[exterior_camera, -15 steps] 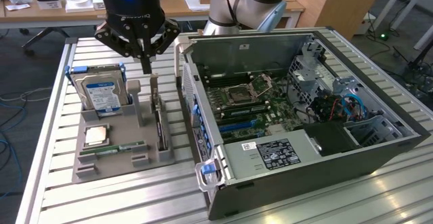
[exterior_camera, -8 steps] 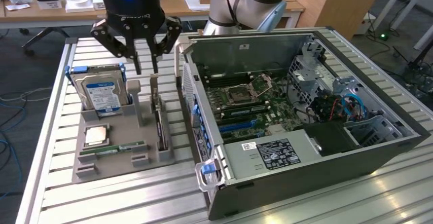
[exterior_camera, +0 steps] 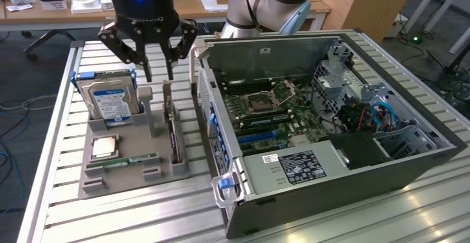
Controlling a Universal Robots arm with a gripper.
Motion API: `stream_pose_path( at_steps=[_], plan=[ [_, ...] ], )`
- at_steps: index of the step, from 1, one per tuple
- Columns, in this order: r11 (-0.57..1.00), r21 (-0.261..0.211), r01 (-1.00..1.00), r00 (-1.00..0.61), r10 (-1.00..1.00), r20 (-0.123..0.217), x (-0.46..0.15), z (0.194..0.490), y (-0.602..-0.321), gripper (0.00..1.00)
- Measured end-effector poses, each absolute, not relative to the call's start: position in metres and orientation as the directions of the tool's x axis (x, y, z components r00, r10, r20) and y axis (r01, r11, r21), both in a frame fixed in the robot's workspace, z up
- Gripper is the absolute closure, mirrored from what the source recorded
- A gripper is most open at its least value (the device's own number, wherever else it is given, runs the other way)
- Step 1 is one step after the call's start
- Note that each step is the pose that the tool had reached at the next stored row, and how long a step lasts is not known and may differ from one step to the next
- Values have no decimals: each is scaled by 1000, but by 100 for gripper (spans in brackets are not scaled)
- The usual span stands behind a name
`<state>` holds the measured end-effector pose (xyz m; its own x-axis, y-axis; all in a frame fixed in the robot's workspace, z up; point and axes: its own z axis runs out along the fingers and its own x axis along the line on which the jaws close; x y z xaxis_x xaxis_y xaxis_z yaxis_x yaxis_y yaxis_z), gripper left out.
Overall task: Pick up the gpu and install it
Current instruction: 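Pick up the gpu and move the gpu toward the slot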
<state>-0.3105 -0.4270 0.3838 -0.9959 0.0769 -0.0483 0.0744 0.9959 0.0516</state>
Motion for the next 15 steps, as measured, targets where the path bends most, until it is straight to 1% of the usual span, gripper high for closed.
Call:
stream_pose_path(
  at_steps=[15],
  plan=[
    [992, 99, 74, -996, 79, -44, -310, 362, -427, 58]
  ],
)
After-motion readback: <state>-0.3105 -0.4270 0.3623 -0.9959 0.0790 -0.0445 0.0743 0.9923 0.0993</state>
